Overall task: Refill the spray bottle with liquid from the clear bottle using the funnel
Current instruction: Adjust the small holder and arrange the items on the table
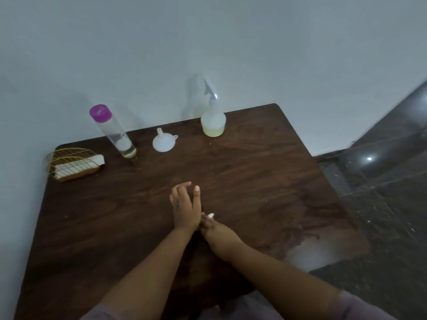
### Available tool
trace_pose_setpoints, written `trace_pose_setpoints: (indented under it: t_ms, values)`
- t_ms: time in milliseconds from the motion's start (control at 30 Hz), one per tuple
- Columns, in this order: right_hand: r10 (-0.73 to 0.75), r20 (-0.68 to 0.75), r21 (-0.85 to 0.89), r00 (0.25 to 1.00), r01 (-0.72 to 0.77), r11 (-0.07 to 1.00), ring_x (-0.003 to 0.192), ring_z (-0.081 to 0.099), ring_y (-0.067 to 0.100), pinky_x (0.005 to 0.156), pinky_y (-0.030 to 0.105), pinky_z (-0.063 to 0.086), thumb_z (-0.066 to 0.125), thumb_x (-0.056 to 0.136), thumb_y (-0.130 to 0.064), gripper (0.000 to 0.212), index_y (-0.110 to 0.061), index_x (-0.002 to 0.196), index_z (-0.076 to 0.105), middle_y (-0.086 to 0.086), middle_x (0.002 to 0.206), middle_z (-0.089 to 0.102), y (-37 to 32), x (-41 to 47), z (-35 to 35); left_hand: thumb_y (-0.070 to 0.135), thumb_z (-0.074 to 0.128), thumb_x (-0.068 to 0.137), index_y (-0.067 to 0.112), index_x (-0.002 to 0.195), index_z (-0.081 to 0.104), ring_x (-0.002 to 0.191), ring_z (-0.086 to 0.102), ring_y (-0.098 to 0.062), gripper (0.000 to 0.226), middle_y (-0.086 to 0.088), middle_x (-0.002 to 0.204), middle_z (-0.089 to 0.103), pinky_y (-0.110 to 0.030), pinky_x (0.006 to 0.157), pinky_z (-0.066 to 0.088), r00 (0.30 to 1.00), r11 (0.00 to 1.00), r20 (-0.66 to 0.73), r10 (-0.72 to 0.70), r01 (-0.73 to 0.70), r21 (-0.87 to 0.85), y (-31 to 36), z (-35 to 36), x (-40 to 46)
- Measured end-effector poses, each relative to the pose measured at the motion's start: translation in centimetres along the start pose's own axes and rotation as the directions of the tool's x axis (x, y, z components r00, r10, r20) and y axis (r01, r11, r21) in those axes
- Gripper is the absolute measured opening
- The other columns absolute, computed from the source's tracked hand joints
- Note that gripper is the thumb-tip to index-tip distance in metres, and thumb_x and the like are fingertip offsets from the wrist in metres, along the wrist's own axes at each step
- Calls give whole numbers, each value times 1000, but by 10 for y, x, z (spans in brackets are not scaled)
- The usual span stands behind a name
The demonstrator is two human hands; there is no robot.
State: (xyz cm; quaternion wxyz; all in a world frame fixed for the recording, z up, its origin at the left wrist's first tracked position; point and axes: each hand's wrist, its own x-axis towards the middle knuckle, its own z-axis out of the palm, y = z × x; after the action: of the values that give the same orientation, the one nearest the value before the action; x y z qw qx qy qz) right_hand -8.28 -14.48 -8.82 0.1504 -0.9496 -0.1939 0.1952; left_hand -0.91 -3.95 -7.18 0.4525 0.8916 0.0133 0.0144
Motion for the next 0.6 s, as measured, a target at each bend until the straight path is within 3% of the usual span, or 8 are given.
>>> trace_pose_setpoints:
  t_ms: [67,133,200,267,333,433,500,600]
  values:
    - [-45,64,59,997,41,997,146,22,26,117,38,28,38,101,-14,48,-8,148,31,10,158,24,20,-12,-20,53,41,91,7,121,56,123,40,-28,56,-11,129,48,-30,100,28,1000,1000,0,25,-25,-4,12,11,3]
    - [140,47,214,989,-147,966,137,39,26,113,34,31,41,101,-23,43,-10,143,43,11,149,41,53,-32,-51,46,47,95,6,121,56,124,42,-31,48,-13,129,48,-29,100,26,998,999,32,45,-45,13,27,25,6]
    - [388,-81,357,918,-337,871,127,50,27,109,30,36,52,96,-22,37,-8,129,58,13,135,55,94,-52,-83,36,53,97,7,124,55,125,40,-30,39,-12,131,47,-28,99,26,993,998,108,57,-60,32,44,44,7]
    - [644,-212,552,735,-454,700,108,62,25,94,21,46,61,86,-14,27,-9,111,70,11,114,67,138,-72,-108,37,55,96,10,124,55,125,38,-26,39,-8,131,45,-26,99,26,978,994,194,83,-95,53,65,70,7]
    - [793,-73,830,604,-404,385,83,67,21,69,15,51,61,82,-4,18,-8,95,73,10,92,71,177,-87,-126,40,57,94,14,123,55,123,39,-22,39,-4,129,46,-23,98,25,955,991,279,102,-123,60,91,101,11]
    - [709,183,983,682,-102,-155,72,67,26,60,30,57,46,82,14,19,5,86,63,18,84,68,216,-100,-150,34,58,95,15,116,58,114,50,-21,28,-1,116,54,-25,100,34,935,995,339,101,-102,-16,130,155,20]
    - [659,218,957,720,-24,-290,72,67,27,61,34,59,39,83,15,22,7,88,59,19,85,65,244,-107,-157,27,58,95,16,109,59,105,57,-20,18,1,107,58,-36,97,47,931,992,354,89,-49,-118,160,192,25]
    - [596,234,933,768,-5,-359,77,65,24,63,30,57,37,84,11,26,1,96,57,17,92,64,294,-119,-161,22,56,97,18,105,59,98,63,-19,9,0,103,64,-34,86,52,908,978,417,44,46,-204,205,246,27]
